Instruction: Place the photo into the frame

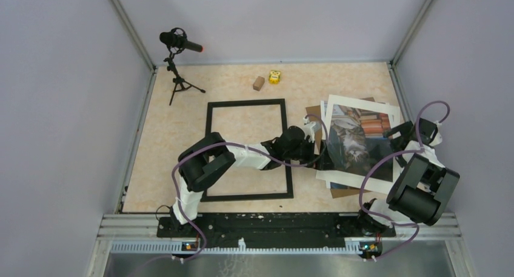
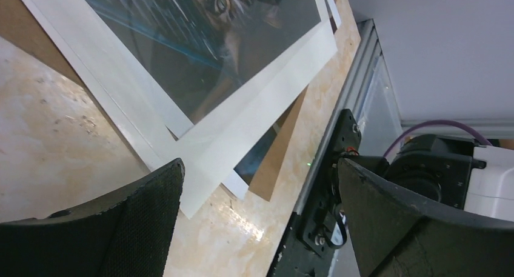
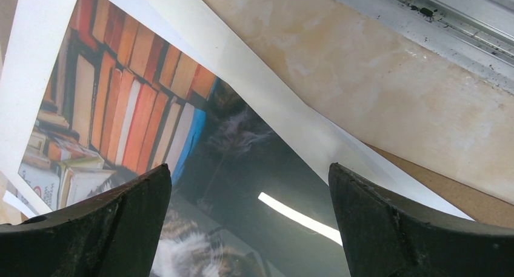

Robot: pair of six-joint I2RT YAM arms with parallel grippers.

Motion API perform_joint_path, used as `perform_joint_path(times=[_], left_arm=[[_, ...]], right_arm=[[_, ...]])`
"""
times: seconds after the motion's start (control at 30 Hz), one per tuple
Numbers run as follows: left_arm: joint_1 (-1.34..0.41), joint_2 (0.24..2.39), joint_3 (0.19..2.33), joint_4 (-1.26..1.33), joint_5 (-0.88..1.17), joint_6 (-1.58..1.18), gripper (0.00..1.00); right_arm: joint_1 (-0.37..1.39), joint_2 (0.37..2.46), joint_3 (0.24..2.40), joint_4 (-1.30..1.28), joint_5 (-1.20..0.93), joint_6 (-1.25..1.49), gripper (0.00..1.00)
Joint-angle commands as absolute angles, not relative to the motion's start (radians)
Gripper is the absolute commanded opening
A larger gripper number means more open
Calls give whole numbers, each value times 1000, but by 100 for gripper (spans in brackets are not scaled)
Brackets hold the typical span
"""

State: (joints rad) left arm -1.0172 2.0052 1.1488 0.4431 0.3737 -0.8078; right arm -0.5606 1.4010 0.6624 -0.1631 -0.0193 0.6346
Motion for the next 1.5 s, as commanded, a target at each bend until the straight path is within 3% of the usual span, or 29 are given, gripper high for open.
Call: perform_joint_path(times=[0.0, 0.83, 1.17, 1.47], left_arm=[[-1021, 1986, 1131, 523, 435, -878, 98], [-1045, 2042, 1048, 607, 315, -1005, 98], [-1106, 1904, 1094, 356, 70, -800, 98], [-1118, 1973, 1116, 431, 202, -873, 98]], right_arm=[[-558, 1447, 631, -265, -80, 644, 99], [-558, 1446, 623, -264, -91, 653, 99], [-558, 1449, 621, -258, -101, 658, 99], [-559, 1450, 620, -260, -102, 660, 99]])
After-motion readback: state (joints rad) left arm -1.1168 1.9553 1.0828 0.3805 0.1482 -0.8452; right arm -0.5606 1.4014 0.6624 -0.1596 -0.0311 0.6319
